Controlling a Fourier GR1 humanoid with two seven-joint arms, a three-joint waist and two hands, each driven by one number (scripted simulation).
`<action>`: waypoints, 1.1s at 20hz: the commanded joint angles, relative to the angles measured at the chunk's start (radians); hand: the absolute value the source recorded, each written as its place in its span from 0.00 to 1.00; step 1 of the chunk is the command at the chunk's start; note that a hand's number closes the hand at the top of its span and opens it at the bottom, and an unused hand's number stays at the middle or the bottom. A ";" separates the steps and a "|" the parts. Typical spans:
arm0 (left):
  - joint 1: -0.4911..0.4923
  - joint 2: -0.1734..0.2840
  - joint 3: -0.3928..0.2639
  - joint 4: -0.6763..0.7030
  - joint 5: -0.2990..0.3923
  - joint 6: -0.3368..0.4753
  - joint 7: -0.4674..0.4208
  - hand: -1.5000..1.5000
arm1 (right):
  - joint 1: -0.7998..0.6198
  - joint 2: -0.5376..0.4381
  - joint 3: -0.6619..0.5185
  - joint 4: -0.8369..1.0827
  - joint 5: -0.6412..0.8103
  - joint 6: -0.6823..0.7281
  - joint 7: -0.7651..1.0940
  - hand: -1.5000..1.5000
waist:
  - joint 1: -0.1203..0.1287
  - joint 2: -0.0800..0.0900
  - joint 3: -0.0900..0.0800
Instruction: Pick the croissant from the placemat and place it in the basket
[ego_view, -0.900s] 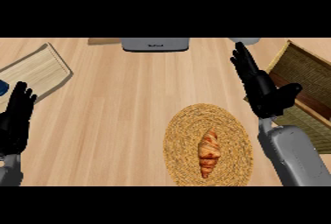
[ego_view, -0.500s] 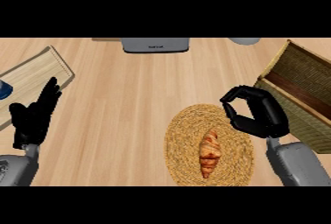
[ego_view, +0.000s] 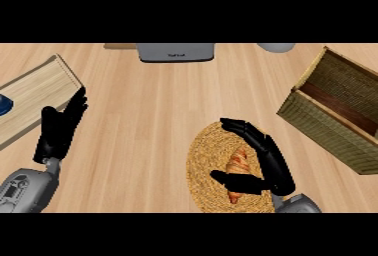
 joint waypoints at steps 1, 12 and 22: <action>0.022 -0.015 -0.016 0.006 -0.005 0.001 0.010 0.50 | -0.003 -0.128 0.007 -0.049 0.242 -0.093 0.214 0.00 | -0.016 -0.011 -0.008; 0.015 -0.007 -0.009 -0.008 -0.021 0.015 0.027 0.50 | 0.027 -0.426 0.149 -0.360 0.326 0.513 0.775 0.00 | -0.011 -0.006 -0.007; -0.039 -0.059 -0.008 -0.007 -0.075 -0.014 0.058 0.50 | -0.064 -0.326 0.036 -0.701 0.071 0.844 1.283 0.00 | 0.030 0.009 0.002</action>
